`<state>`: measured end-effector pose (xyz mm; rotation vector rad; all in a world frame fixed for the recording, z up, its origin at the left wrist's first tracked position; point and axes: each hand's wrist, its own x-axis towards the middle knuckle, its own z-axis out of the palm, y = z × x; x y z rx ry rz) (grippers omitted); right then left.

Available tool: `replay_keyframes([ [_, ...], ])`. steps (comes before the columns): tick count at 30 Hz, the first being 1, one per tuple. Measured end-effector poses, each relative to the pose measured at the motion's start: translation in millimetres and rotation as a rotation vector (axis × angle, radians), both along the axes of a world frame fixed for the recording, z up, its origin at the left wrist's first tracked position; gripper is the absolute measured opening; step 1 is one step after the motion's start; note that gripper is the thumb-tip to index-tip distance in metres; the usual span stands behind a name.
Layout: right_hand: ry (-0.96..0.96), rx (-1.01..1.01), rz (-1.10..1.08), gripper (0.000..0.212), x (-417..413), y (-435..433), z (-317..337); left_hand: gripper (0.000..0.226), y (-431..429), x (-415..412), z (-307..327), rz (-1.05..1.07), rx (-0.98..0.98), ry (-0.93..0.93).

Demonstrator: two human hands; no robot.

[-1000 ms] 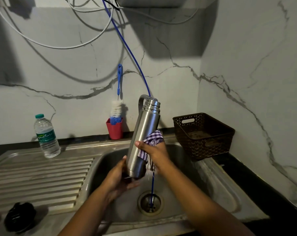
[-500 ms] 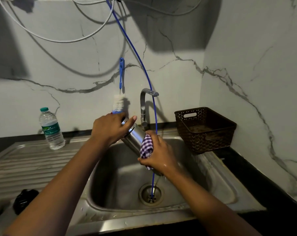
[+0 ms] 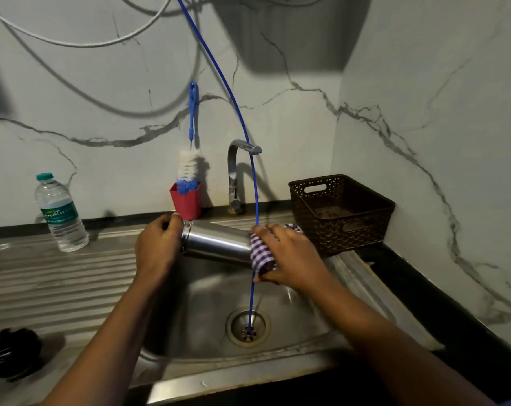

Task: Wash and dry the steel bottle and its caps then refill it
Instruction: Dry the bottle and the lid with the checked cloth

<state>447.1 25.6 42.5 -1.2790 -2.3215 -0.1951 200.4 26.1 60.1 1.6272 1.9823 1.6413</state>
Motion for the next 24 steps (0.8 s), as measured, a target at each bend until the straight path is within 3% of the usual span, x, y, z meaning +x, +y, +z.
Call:
replay_keyframes([
  [2, 0.304, -0.250, 0.019, 0.103, 14, 2, 2, 0.049, 5, -5, -5, -0.004, -0.036, -0.061],
  [6, 1.164, -0.725, 0.139, 0.108, 17, 17, 2, 0.046, 8, -9, -15, -0.044, -0.082, -0.313],
  [8, 1.468, -0.802, 0.144, 0.100, 7, 20, 2, 0.044, 9, -8, -19, -0.031, -0.094, -0.390],
  [10, 1.607, -0.714, 0.130, 0.072, -8, 17, 2, 0.042, 12, -8, -26, -0.008, -0.153, -0.463],
  [12, 1.467, -0.464, 0.154, 0.061, -15, 7, 2, 0.040, 15, -6, -32, -0.059, -0.238, -0.594],
  [15, 1.022, -0.136, 0.274, 0.075, -7, 1, -1, 0.033, 11, -5, -27, -0.165, -0.313, -0.823],
  [17, 0.845, -0.024, 0.331, 0.079, 0, 3, -1, 0.032, 9, -6, -21, -0.204, -0.336, -0.868],
  [20, 0.847, -0.010, 0.337, 0.072, 1, 3, 4, 0.029, 8, -4, -20, -0.219, -0.257, -0.892],
  [24, 1.034, -0.337, 0.190, 0.054, -6, -4, 21, 0.028, 10, -3, -24, -0.212, 0.042, -0.898],
])
